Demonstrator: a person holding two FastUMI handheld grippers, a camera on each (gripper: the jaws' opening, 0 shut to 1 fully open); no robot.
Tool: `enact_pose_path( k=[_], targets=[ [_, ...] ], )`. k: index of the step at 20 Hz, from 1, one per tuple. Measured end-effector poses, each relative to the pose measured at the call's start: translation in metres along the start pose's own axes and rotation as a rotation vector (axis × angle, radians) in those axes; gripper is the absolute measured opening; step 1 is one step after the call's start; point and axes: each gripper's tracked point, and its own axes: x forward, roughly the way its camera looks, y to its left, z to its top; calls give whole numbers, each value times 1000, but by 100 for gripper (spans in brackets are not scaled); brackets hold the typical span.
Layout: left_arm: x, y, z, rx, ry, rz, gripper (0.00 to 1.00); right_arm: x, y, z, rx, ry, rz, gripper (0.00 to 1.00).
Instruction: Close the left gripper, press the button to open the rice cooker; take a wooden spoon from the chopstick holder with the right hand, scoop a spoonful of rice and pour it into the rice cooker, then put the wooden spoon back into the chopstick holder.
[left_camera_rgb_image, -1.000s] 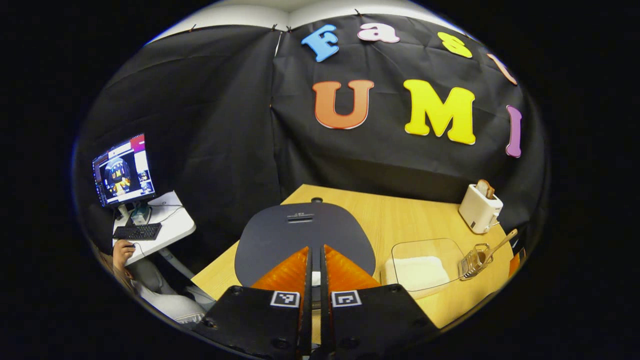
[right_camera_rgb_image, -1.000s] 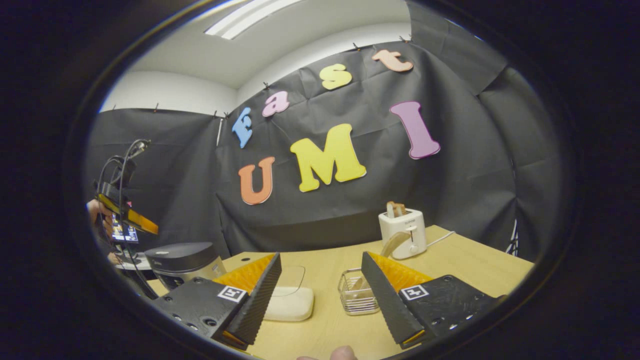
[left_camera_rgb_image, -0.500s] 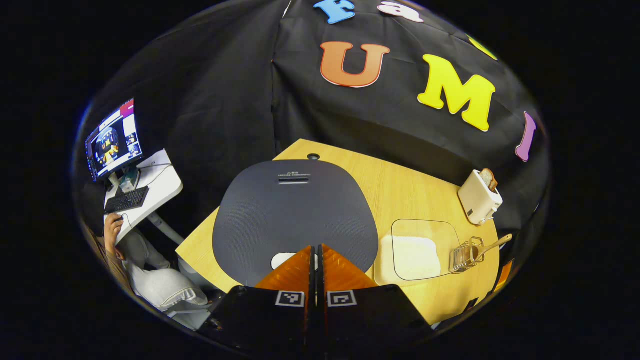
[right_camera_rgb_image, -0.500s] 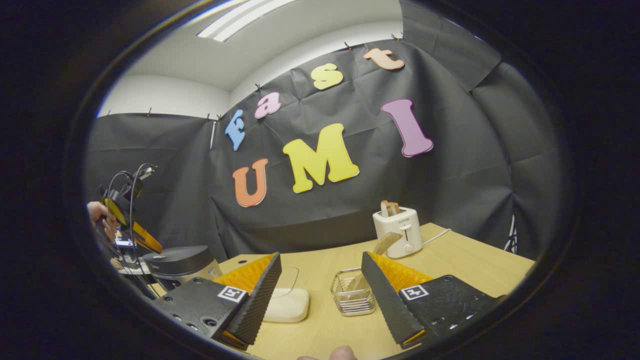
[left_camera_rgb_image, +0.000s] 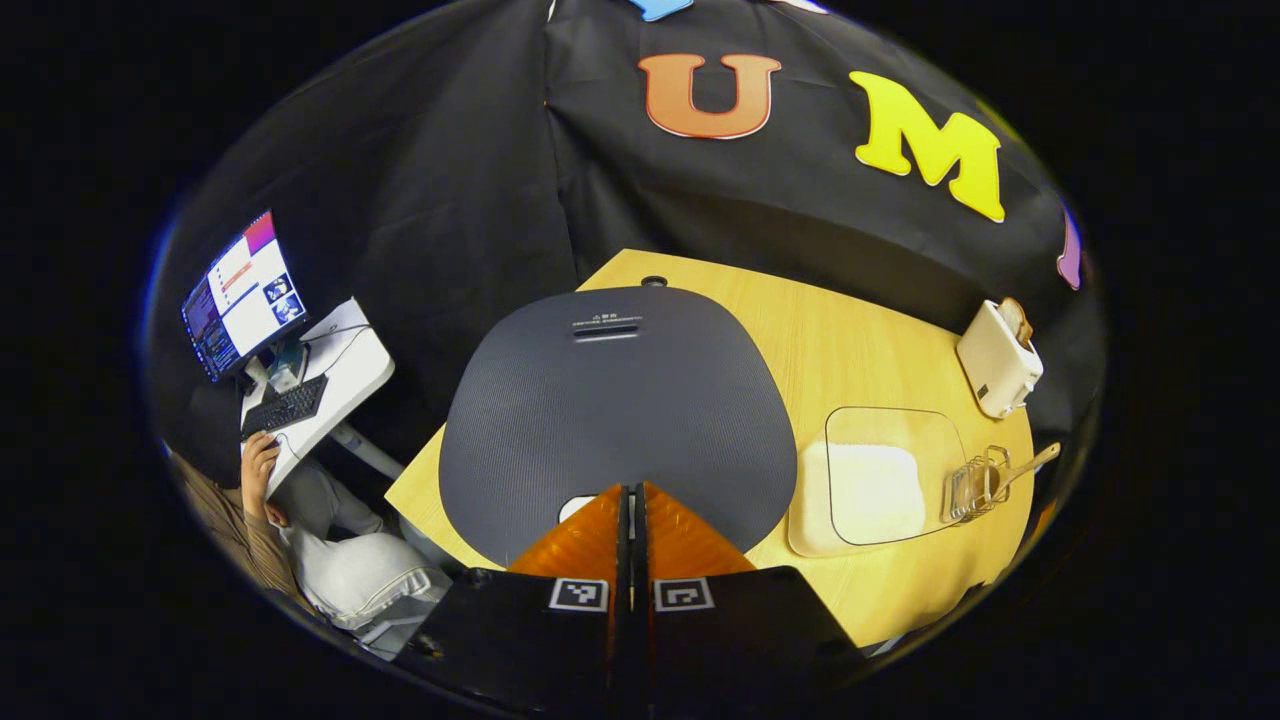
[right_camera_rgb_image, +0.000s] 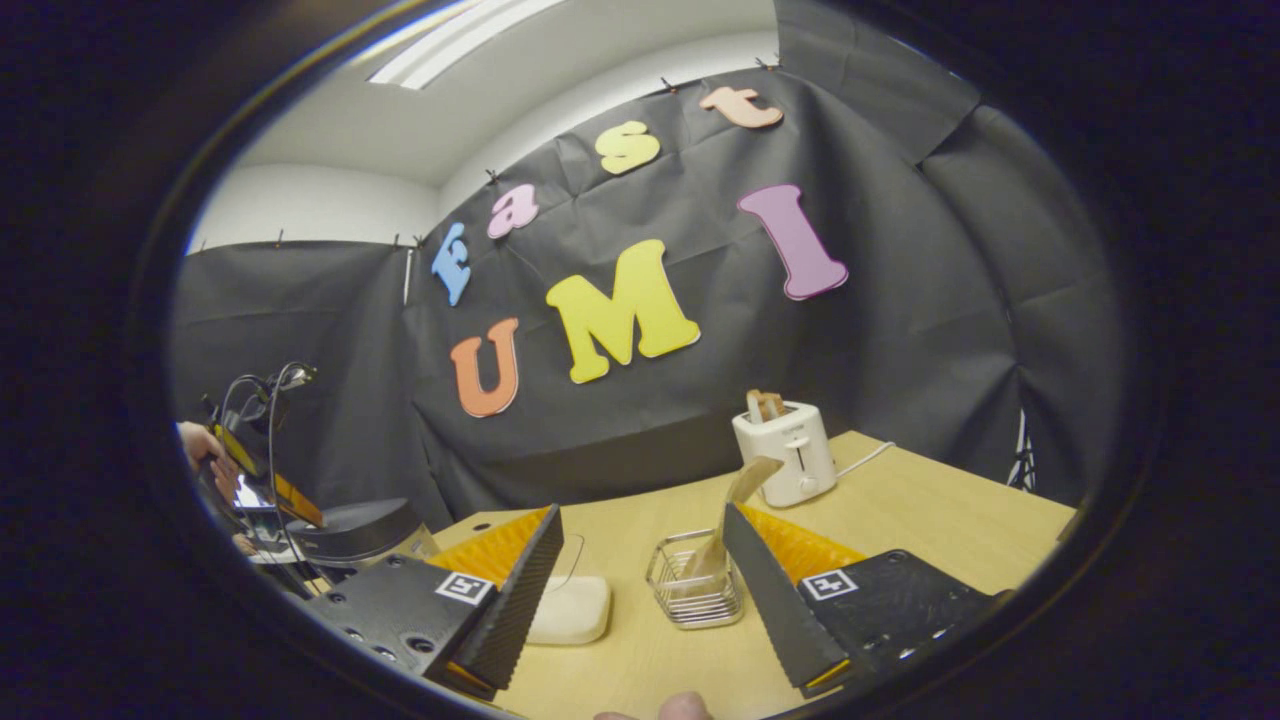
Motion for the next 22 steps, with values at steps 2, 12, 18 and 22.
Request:
enact_pose_path(
  k=[2, 12, 18, 22],
  targets=[
    [0, 0, 3, 63, -51, 26, 3, -1, 0, 4, 6, -9, -2, 95],
    [-43, 3, 66, 18, -359, 72, 3, -7, -2, 17, -15, -40, -17, 96],
    [-80, 21, 125, -18, -610, 82, 87, -10, -6, 23, -35, -44, -23, 96],
    [-93, 22, 119, -32, -649, 29, 100, -16, -4, 35, -79, -69, -22, 95]
  ],
)
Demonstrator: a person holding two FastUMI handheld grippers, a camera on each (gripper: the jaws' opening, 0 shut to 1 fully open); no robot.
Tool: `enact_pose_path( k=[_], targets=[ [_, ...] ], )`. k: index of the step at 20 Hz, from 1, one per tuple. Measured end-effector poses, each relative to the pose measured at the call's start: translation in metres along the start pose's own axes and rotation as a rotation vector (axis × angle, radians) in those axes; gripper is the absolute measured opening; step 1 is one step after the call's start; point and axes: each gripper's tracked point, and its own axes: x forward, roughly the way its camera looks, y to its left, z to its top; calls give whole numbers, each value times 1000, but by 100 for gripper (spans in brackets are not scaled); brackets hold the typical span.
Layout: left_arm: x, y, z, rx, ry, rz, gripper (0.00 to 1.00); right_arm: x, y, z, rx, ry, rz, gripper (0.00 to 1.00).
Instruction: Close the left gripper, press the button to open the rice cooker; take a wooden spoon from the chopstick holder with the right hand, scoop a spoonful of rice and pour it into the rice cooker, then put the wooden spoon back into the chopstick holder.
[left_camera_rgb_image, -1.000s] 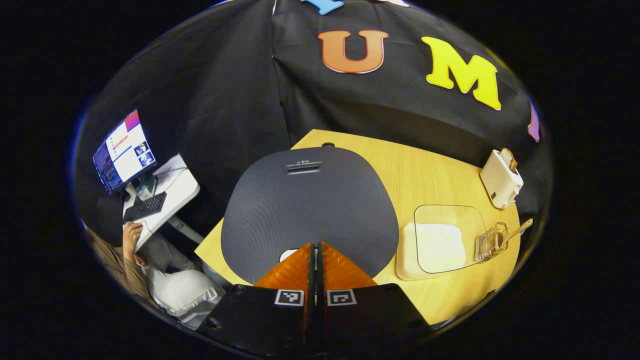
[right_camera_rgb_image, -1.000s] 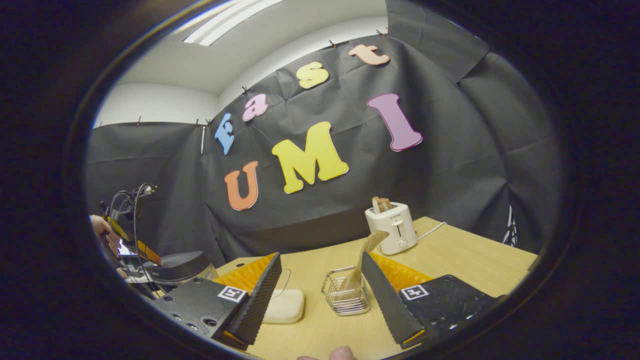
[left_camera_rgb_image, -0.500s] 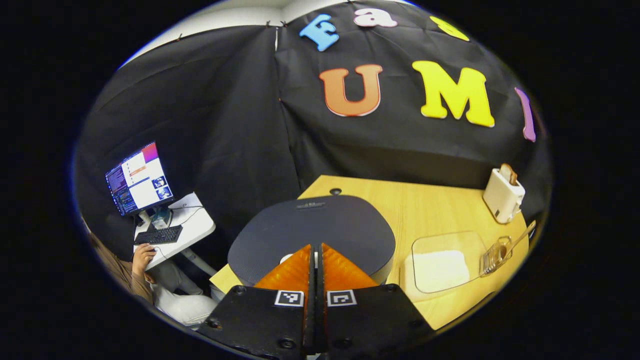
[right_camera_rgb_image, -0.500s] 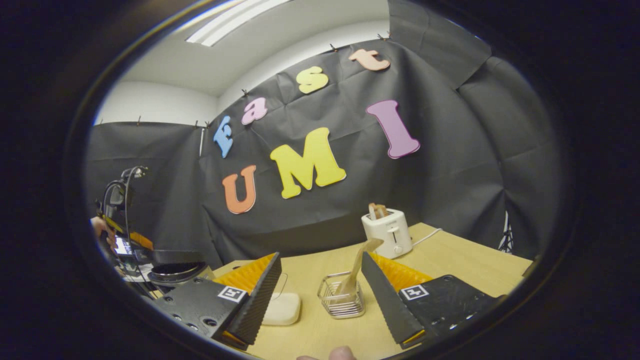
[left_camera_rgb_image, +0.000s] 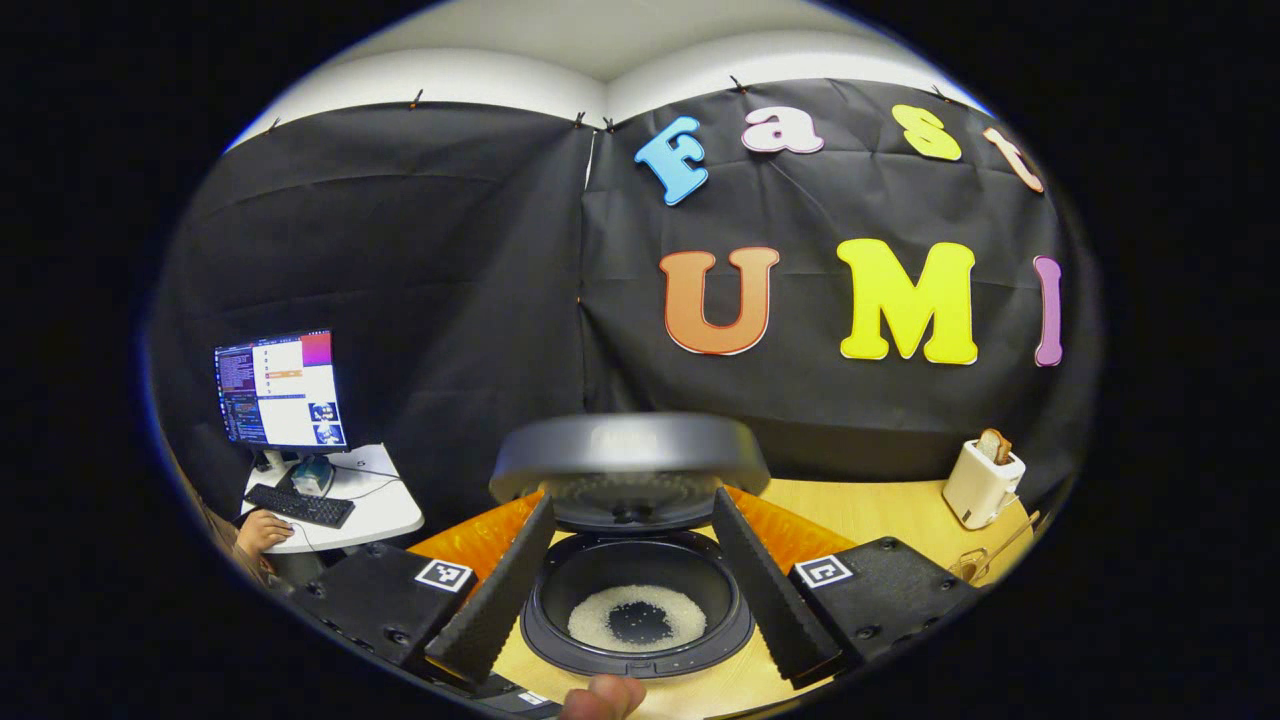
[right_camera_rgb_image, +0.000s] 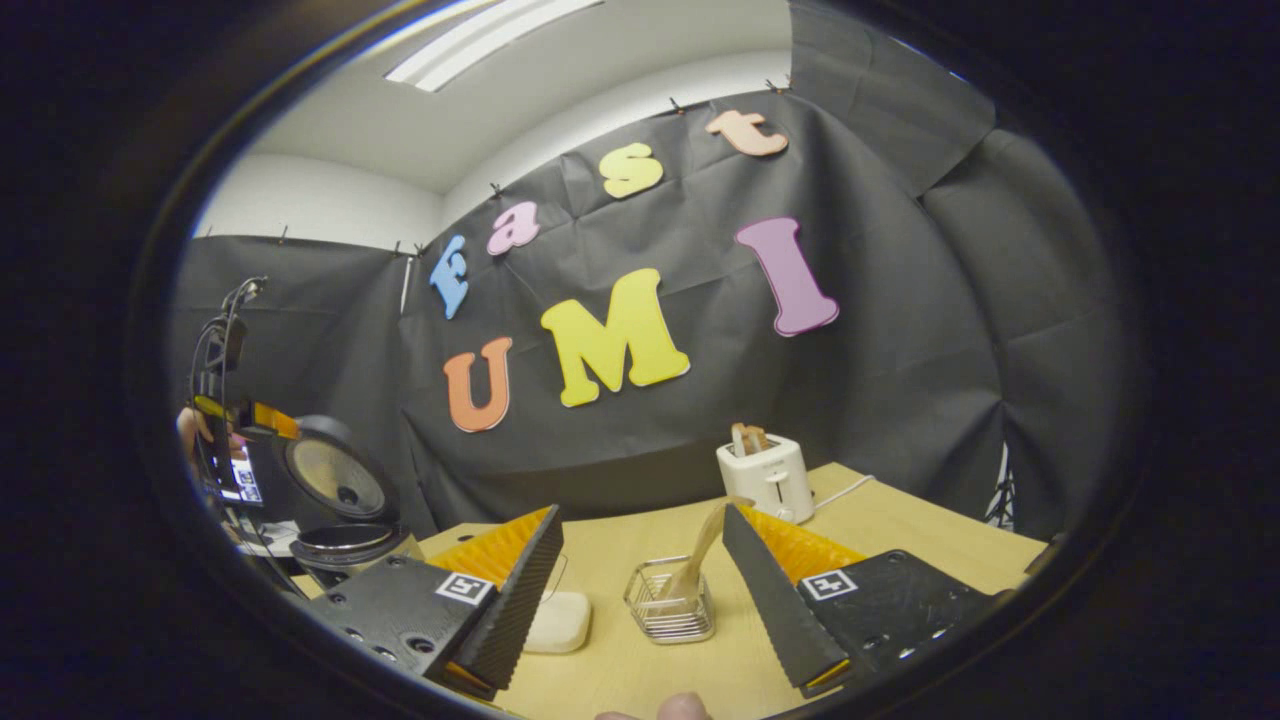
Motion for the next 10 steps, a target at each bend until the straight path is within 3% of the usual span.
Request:
enact_pose_path(
  k=[4, 5, 7, 9, 10],
  targets=[
    [-17, -21, -18, 26, -48, -74, 100, -4, -2, -10, -23, 12, -19, 96],
    [-22, -27, -23, 24, -68, -94, 96, -3, -2, -18, -28, 38, -22, 95],
    [-28, -35, -30, 29, -122, -116, 100, -6, -4, -27, -46, 70, -24, 92],
    [-32, -35, -41, 44, -147, -116, 100, -6, -7, -31, -61, 78, -37, 96],
    [-35, -42, -46, 43, -157, -128, 100, -3, -8, -33, -66, 84, -37, 91]
  ],
)
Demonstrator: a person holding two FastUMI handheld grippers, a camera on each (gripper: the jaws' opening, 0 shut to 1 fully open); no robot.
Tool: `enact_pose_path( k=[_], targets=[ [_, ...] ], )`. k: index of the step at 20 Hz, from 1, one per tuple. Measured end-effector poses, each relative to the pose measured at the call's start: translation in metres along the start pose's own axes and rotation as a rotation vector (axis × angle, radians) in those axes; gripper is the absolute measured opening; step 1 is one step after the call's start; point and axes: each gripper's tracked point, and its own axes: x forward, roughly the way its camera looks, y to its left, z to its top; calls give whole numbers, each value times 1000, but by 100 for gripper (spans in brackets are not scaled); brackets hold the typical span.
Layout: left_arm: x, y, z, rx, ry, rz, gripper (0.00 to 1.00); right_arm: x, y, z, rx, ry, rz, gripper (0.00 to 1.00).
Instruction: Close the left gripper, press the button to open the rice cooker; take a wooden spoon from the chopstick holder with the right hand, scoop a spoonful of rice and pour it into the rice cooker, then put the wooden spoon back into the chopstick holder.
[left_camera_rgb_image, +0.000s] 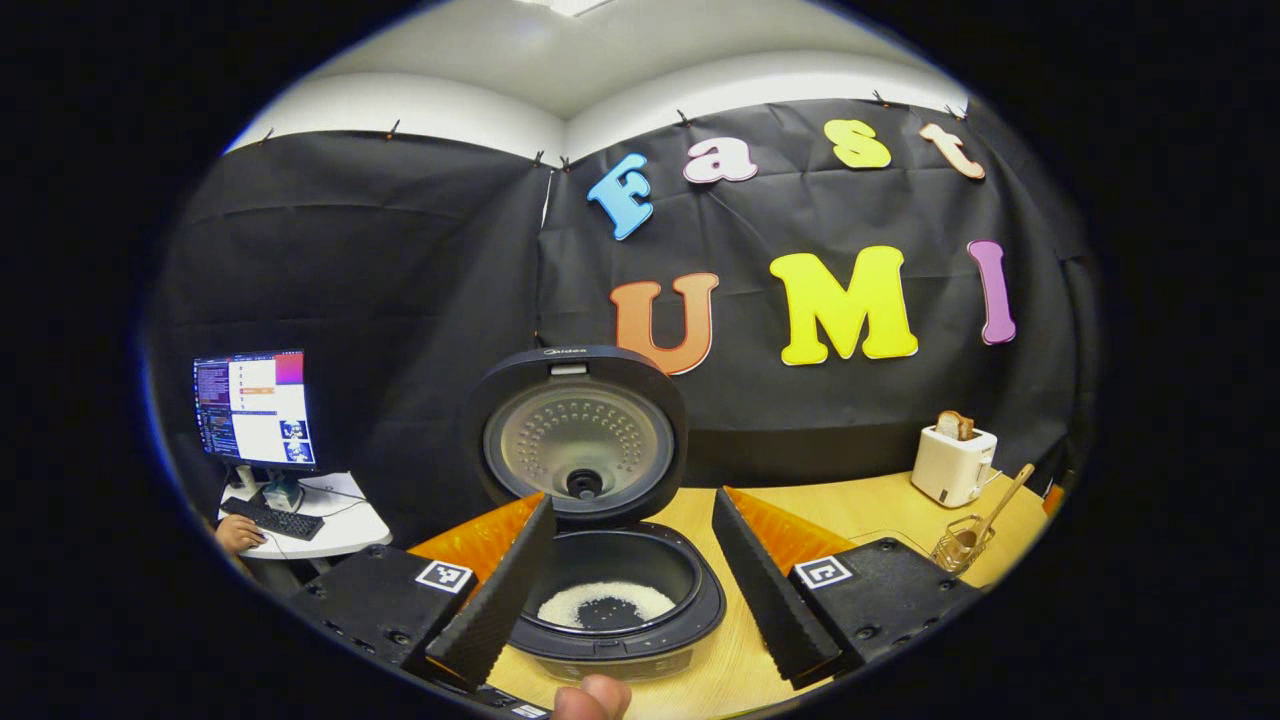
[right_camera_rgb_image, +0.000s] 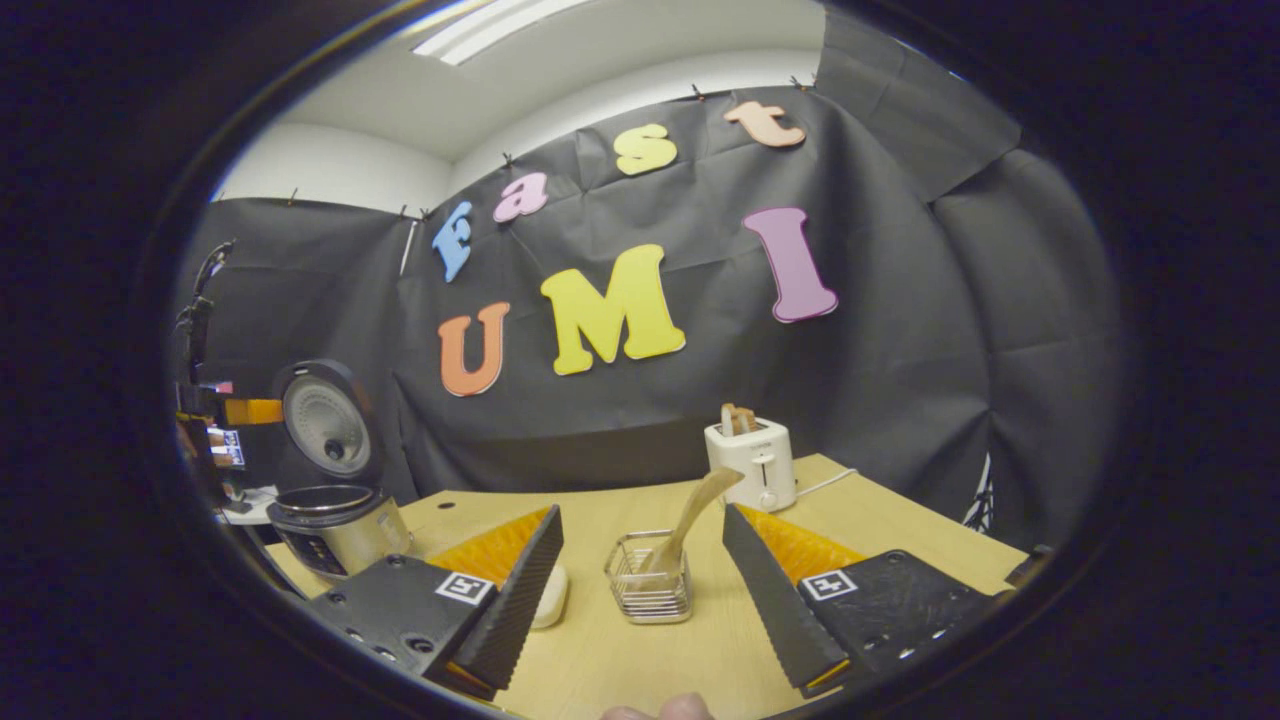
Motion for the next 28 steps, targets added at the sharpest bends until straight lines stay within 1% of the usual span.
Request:
enact_pose_path(
  k=[1, 2, 4, 5, 6, 7, 8, 9, 10, 11, 12, 13, 14, 15, 16, 17, 18, 19, 20, 21, 22, 23, 24, 25, 26, 28],
  targets=[
    [-2, -8, -5, -8, -3, -17, 100, 5, 0, -2, -5, 3, 1, 92],
    [-4, -15, -8, -16, -16, -30, 100, 12, 0, -4, -15, 13, 4, 96],
    [-6, -20, -14, -25, -43, -37, 100, 27, -3, -12, -38, 43, 4, 95],
    [-7, -22, -19, -29, -43, -37, 100, 35, -6, -15, -42, 58, -3, 92],
    [-8, -24, -25, -36, -41, -40, 100, 42, -7, -19, -36, 69, -5, 91],
    [-7, -26, -30, -45, -37, -45, 100, 51, -9, -25, -26, 87, -12, 92],
    [-7, -29, -35, -51, -29, -52, 100, 58, -12, -31, -18, 105, -18, 96],
    [-6, -29, -38, -51, -23, -58, 100, 67, -14, -39, -4, 127, -23, 92],
    [-5, -27, -40, -46, -18, -58, 100, 74, -15, -46, 13, 148, -31, 92],
    [-5, -23, -42, -39, -20, -48, 100, 82, -20, -55, 22, 170, -41, 92],
    [-5, -18, -42, -36, -26, -34, 100, 90, -24, -59, 25, 185, -58, 96],
    [-4, -13, -42, -37, -34, -22, 95, 98, -27, -62, 34, 193, -68, 92],
    [-4, -11, -42, -40, -42, -12, 95, 106, -30, -63, 45, 197, -77, 96],
    [-3, -8, -41, -48, -51, -1, 95, 113, -34, -64, 53, 199, -84, 92],
    [-1, -7, -43, -63, -52, 8, 95, 121, -37, -63, 54, 201, -92, 96],
    [-1, -6, -44, -75, -50, 10, 100, 128, -41, -64, 45, 202, -104, 96],
    [0, -6, -46, -82, -44, 10, 100, 134, -42, -63, 38, 202, -111, 92],
    [1, -3, -47, -83, -41, 12, 100, 139, -44, -62, 37, 203, -115, 92],
    [2, -2, -49, -78, -38, 14, 100, 144, -43, -62, 42, 206, -113, 96],
    [2, -2, -51, -70, -34, 10, 100, 150, -43, -62, 48, 207, -112, 96],
    [2, -4, -52, -63, -29, 0, 95, 157, -44, -62, 51, 212, -117, 95],
    [3, -6, -54, -56, -26, -6, 95, 161, -44, -63, 54, 214, -116, 93],
    [3, -7, -55, -50, -23, -11, 95, 165, -42, -64, 53, 218, -114, 83],
    [3, -7, -55, -43, -24, -14, 100, 168, -40, -66, 40, 224, -108, 79],
    [4, -6, -54, -34, -31, -16, 100, 170, -40, -68, 30, 231, -106, 72],
    [6, -2, -55, -16, -31, -9, 100, 173, -40, -69, 31, 237, -104, 55]
  ],
)
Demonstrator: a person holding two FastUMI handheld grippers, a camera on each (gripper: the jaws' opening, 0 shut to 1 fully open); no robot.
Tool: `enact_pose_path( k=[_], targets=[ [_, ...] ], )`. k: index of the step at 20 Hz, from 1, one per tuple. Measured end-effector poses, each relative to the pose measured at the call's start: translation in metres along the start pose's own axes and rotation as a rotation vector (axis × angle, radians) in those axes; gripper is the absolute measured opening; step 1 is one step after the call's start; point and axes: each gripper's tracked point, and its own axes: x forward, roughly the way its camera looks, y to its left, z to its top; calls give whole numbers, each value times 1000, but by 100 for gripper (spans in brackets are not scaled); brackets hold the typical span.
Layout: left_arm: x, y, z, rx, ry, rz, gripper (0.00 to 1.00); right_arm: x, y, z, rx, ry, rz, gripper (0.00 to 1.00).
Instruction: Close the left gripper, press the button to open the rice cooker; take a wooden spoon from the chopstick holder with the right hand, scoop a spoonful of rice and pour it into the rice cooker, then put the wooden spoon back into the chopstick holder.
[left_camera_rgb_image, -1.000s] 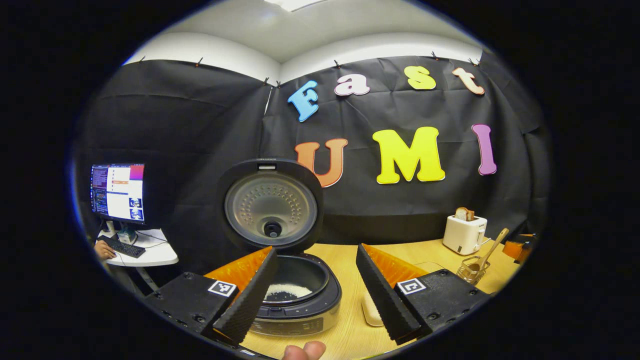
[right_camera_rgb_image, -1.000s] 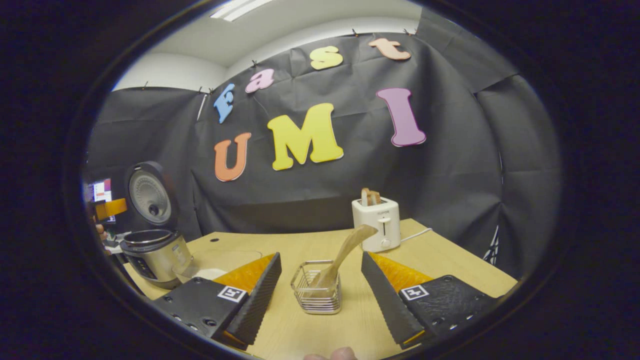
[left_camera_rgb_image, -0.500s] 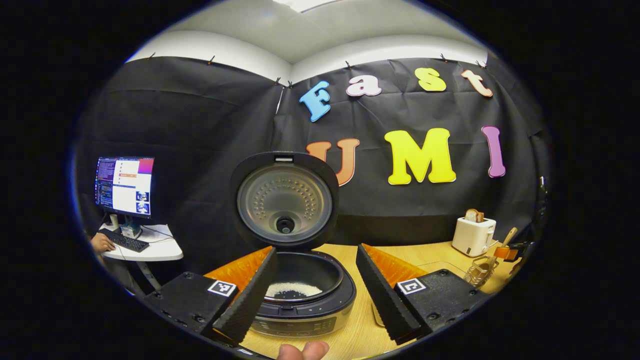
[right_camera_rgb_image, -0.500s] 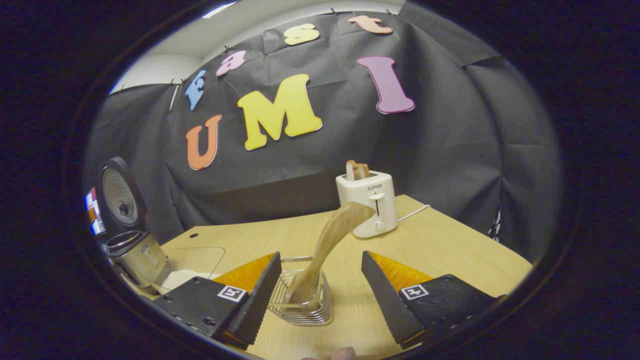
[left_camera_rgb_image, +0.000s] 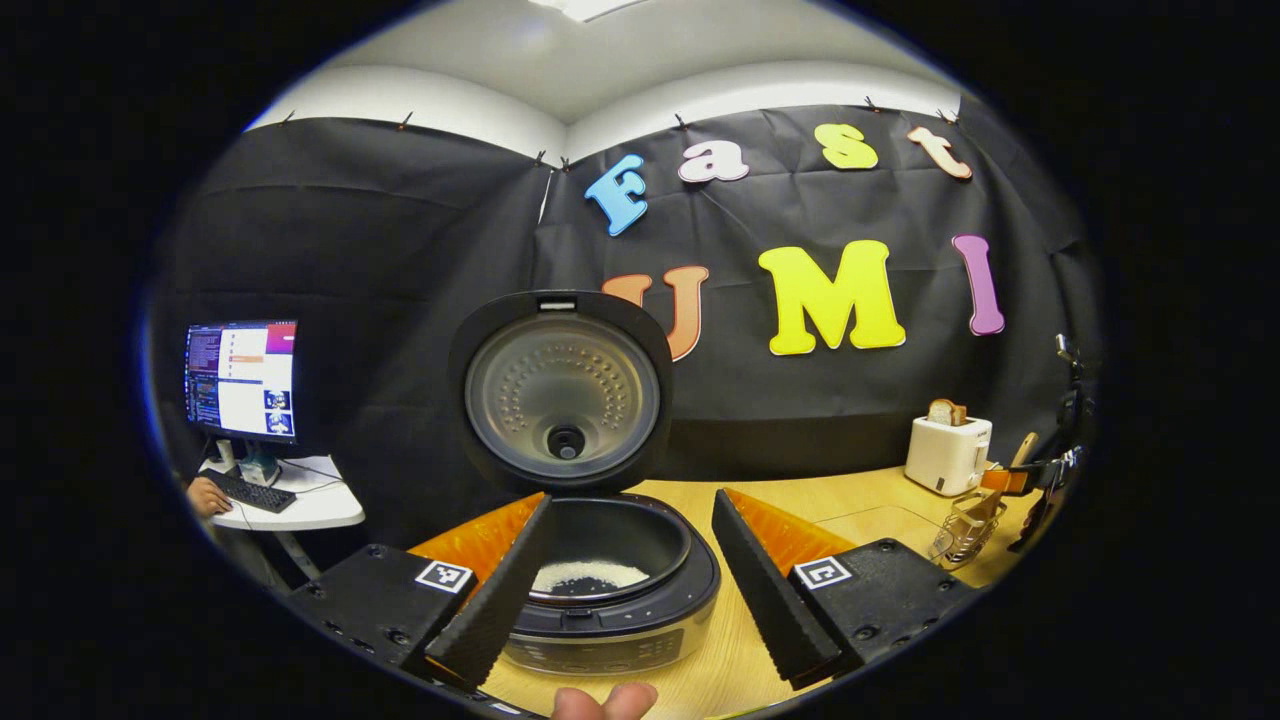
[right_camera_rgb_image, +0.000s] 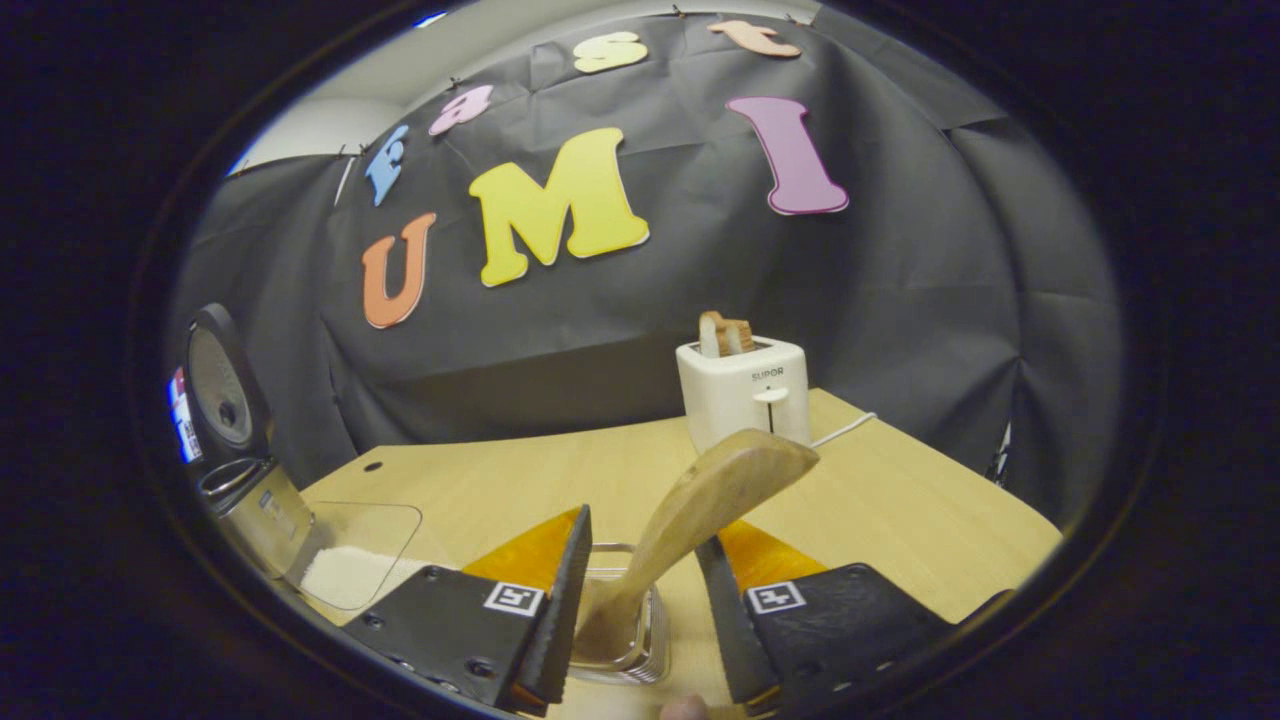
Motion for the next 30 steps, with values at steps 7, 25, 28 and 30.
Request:
enact_pose_path(
  k=[7, 25, 28, 30],
  targets=[
    [4, 5, -7, -5, 19, 4, 100, 1, 2, -1, 72, 1, 14, 24],
    [-8, 25, -3, -34, 14, -26, 100, -39, 33, 65, -59, -148, 12, 0],
    [-12, 26, 2, -14, -1, -29, 100, -52, 47, 93, -71, -194, 25, 0],
    [-14, 31, 7, 2, -16, -20, 100, -62, 68, 112, -83, -227, 57, 0]
  ],
)
